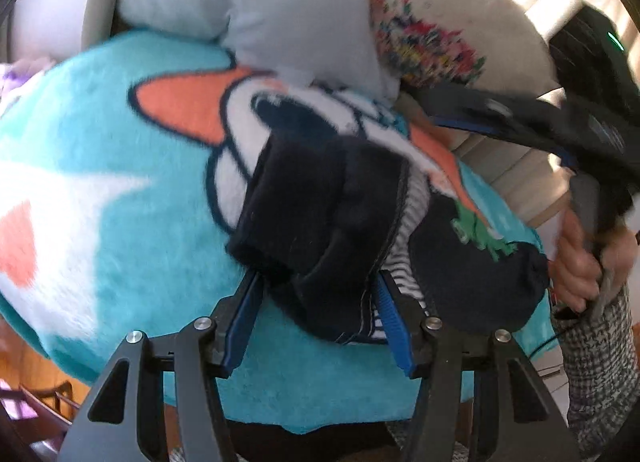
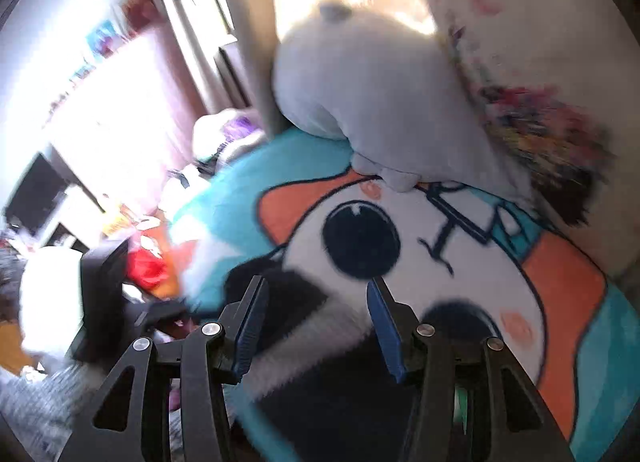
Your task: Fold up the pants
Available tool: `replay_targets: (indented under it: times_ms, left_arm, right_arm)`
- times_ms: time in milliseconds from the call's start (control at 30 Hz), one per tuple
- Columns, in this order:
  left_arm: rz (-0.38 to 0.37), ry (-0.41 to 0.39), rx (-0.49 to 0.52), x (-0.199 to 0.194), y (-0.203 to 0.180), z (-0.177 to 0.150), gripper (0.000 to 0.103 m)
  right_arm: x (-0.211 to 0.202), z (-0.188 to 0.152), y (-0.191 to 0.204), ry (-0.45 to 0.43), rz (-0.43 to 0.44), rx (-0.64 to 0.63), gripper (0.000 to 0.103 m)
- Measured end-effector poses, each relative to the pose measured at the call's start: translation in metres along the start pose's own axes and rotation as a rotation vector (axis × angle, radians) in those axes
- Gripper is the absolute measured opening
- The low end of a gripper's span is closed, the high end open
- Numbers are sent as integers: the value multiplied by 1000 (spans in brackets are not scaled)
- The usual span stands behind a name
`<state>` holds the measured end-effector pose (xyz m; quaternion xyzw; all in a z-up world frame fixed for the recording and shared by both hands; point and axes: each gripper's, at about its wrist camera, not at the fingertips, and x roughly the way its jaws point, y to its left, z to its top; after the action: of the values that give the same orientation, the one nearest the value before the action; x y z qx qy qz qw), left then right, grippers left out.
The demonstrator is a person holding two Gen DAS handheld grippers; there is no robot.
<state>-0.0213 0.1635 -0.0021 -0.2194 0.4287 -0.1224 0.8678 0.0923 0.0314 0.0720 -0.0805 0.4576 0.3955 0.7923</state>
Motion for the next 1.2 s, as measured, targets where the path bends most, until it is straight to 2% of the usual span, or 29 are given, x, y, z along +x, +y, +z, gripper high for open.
replay_targets:
  times_ms: [100,133,233,267,333,400,500,667,767,800,833,900,1000,1100,1200]
  left_arm:
    - [-15,-16,-2,-2,1,-3,56]
    - [-27,-18,-5,-1,4,-3,56]
    - [-43,-23,4,-1,7,-3,56]
    - [-45,-25,11,-1,7,-3,56]
    - [-42,-30,23,-1,7,-4,56]
    - [-36,-35,30,-1,7,-5,56]
    - [-33,-41,31,-2,7,-5,56]
    - [-51,-40,37,-15,12,-7,56]
    - [-54,-75,59,-36,17,-9,56]
    - [-62,-83,64,-44,19,-10,56]
    - [-67,-87,68,-49,20,-9,56]
    - [-70,-98,85,-58,18,-7,56]
    - [-105,-114,124,-65,3,1,57]
    - [-145,-100,156,-56,-15,7,58]
    - [-143,-82,201,-36,-42,12,58]
  right_arm:
    - [51,-1,-2,129,106,34,56]
    - [64,-7,3,168,97,12,56]
    - [82,-22,14,210,29,-61,56]
    - [80,-25,18,198,6,-83,54]
    - [71,-23,29,169,-16,-103,20]
    - [64,-12,37,128,-65,-122,12]
    - [67,4,37,92,-90,-89,8]
    - [88,10,29,109,-156,-68,9]
    - [51,2,16,-7,-154,19,14]
    - [30,-8,9,-55,-144,63,18]
    - [9,-21,0,-98,-155,105,28]
    - [-26,-50,-19,-159,-208,166,42]
    - [-72,-108,-64,-205,-277,323,43]
    - [-105,-169,-121,-220,-282,544,44]
    - [-148,-227,-170,-252,-417,747,43]
